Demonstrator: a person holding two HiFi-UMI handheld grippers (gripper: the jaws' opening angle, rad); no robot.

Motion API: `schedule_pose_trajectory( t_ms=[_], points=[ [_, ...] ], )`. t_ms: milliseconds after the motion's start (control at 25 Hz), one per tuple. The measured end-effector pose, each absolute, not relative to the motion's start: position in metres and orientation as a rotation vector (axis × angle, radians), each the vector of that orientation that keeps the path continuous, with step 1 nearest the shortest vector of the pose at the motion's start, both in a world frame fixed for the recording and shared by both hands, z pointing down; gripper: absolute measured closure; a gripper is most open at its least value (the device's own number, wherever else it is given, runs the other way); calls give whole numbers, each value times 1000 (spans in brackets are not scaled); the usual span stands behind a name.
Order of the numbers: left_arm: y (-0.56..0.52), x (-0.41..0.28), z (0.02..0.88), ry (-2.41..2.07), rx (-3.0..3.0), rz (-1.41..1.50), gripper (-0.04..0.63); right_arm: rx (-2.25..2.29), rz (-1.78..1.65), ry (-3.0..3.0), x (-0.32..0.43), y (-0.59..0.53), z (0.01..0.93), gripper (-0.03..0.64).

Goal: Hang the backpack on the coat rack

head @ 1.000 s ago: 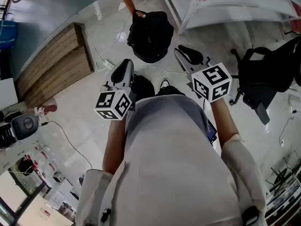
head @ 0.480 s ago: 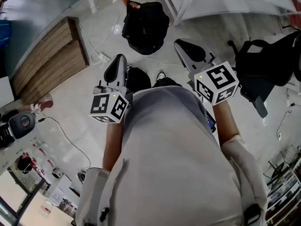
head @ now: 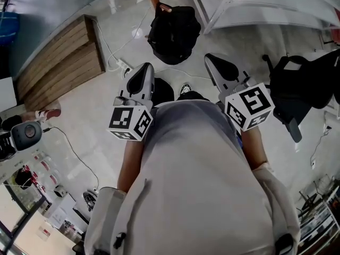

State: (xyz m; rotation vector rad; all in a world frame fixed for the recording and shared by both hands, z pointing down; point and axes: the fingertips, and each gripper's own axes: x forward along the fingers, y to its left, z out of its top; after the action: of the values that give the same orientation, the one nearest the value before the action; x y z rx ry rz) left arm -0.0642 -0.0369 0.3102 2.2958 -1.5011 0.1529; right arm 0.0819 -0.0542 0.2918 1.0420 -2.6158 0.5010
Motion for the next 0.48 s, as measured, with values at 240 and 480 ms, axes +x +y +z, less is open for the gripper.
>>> schedule_pose_trajectory(
  t_ms=[240,480],
  points=[
    [-37,-74,318,-1596,2240,250,588,1042,503,-2613,83,-50,291,607],
    [-29,-84,326,-1631,2196,271,588,1083,492,-2577,85,-47,295,607]
  ],
)
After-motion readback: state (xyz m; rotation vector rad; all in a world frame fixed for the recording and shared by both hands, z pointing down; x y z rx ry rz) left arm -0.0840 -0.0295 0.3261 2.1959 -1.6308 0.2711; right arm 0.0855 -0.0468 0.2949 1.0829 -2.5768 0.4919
